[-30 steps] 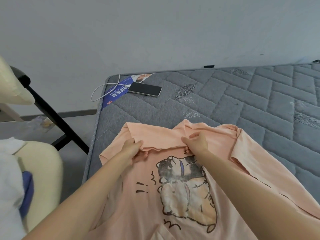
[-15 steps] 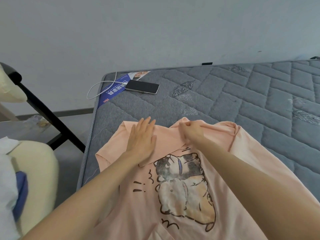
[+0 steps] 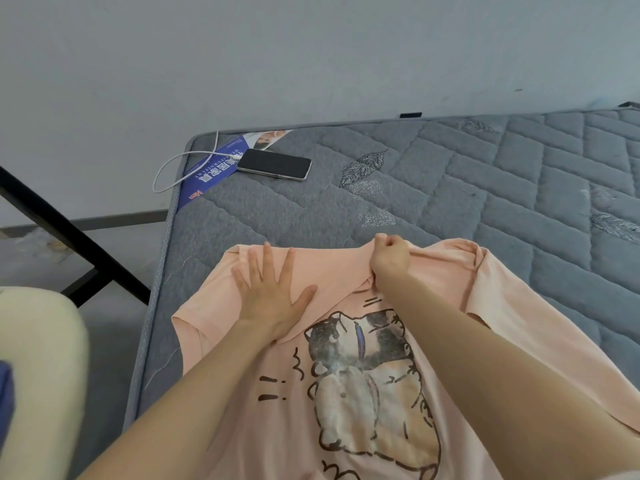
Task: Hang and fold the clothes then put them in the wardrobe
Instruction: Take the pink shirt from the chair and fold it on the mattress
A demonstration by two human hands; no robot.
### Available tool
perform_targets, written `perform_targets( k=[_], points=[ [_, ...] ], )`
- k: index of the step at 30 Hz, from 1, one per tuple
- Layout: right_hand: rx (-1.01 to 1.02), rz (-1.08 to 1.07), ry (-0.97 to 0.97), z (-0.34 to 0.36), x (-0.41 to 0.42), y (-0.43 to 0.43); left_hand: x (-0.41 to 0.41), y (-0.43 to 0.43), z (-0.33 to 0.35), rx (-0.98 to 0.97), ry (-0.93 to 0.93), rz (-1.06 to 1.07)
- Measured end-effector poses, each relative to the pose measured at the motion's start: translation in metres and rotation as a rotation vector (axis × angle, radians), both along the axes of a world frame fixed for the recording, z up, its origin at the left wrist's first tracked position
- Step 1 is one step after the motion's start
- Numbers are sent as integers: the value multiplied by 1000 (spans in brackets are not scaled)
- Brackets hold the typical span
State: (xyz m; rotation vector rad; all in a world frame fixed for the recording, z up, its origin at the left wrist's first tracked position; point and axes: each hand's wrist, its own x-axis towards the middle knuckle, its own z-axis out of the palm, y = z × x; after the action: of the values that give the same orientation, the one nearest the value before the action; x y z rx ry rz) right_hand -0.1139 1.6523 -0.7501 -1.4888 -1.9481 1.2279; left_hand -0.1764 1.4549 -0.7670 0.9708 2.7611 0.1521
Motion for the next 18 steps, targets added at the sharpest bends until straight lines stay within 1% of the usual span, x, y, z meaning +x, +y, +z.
perform_targets(
  k=[2, 3, 5, 6, 7, 9, 12, 14, 15, 17, 18],
  points=[
    [31, 16, -18, -1, 1, -1, -1, -1, 1, 5, -17, 4],
    [-14, 29, 14, 1, 2, 0, -1, -2, 2, 6, -29, 6],
    [-228, 72, 143, 10, 8, 2, -1, -2, 4, 4, -55, 13],
    [-317, 137, 170, 16, 14, 3, -2, -1, 5, -1, -72, 12],
    [-367, 230, 154, 22, 23, 3, -2, -1, 7, -13, -90, 9],
    [-435, 401, 110, 28, 42, 1, -4, -2, 12, -45, -129, 0],
    [-537, 562, 111, 31, 68, -4, -4, -5, 21, -57, -199, 9],
    [-487, 648, 76, 31, 77, -9, 4, -4, 26, -42, -255, 30],
    [-418, 657, 50, 31, 78, -13, 10, -4, 28, -39, -275, 31],
    [-255, 583, 15, 29, 75, -22, 21, -5, 30, -45, -277, 4],
    [-211, 521, 15, 27, 73, -25, 25, -8, 30, -49, -268, -10]
  ],
)
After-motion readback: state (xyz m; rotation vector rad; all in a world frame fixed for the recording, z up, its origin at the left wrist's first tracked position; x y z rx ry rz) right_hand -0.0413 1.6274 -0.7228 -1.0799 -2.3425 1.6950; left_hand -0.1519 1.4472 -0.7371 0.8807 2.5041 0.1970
